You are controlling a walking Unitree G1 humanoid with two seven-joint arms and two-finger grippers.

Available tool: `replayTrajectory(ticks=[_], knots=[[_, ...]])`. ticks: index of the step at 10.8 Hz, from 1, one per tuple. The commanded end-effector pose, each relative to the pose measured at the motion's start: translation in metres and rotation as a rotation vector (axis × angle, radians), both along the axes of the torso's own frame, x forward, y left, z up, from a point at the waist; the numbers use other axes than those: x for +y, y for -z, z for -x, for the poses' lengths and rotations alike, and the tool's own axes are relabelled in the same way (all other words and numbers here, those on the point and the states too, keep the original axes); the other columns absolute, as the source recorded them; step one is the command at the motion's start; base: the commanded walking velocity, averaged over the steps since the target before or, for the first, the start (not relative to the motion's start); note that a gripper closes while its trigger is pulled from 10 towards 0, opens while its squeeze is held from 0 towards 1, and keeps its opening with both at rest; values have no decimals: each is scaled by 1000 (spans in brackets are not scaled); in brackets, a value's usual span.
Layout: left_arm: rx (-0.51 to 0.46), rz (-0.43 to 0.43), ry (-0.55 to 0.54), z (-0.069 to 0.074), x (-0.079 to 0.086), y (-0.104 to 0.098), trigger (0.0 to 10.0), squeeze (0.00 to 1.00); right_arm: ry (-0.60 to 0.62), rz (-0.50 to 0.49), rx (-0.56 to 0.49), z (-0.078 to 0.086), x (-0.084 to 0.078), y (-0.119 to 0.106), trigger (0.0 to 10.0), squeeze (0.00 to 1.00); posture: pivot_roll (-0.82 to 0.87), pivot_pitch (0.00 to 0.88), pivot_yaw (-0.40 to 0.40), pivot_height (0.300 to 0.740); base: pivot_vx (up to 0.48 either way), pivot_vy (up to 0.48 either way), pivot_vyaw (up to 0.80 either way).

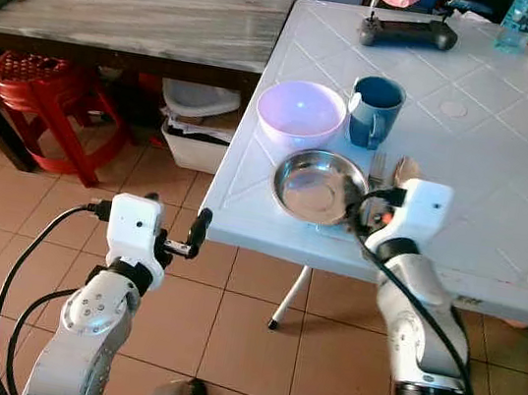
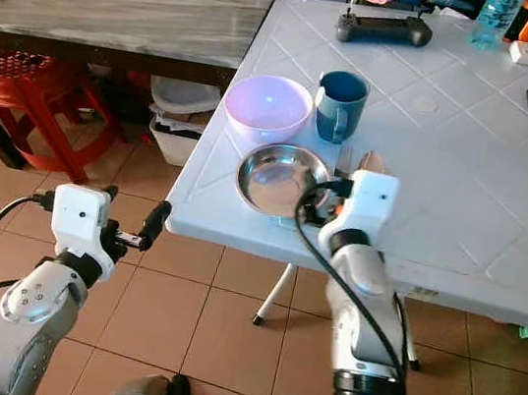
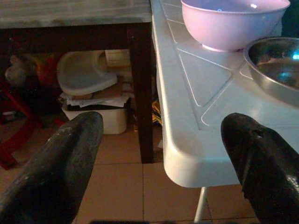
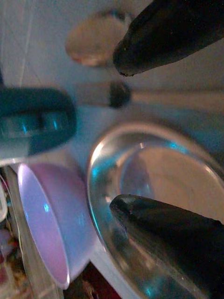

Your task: Setting the table

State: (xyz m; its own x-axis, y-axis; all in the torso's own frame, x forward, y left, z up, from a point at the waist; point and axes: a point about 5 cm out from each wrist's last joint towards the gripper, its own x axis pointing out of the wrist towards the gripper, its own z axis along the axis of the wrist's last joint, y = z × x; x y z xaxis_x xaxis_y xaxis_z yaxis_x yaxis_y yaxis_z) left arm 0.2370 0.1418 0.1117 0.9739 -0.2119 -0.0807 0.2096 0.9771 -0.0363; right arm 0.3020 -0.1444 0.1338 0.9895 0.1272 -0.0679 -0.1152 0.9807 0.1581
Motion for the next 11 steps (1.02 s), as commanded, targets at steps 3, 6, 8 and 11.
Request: replayTrajectory(ticks=[3,6,8,11], knots=[[-4,-10,1,2,0,-2,10000,0,-48,-16,18,-4,10,-1,10000,0,-25,134,93,740,0,0,0],[-5,-9,3,2,0,-3,10000,0,-61,-6,84,-5,12,8,2824,0,-24,137,92,740,0,0,0],[-4,-10,2,2,0,-3,10000,0,-62,-9,95,-5,13,10,7804,0,-23,141,92,740,0,0,0],[-3,-9,4,2,-1,-2,10000,0,-59,-22,122,-7,14,12,0,0,-23,141,91,740,0,0,0]])
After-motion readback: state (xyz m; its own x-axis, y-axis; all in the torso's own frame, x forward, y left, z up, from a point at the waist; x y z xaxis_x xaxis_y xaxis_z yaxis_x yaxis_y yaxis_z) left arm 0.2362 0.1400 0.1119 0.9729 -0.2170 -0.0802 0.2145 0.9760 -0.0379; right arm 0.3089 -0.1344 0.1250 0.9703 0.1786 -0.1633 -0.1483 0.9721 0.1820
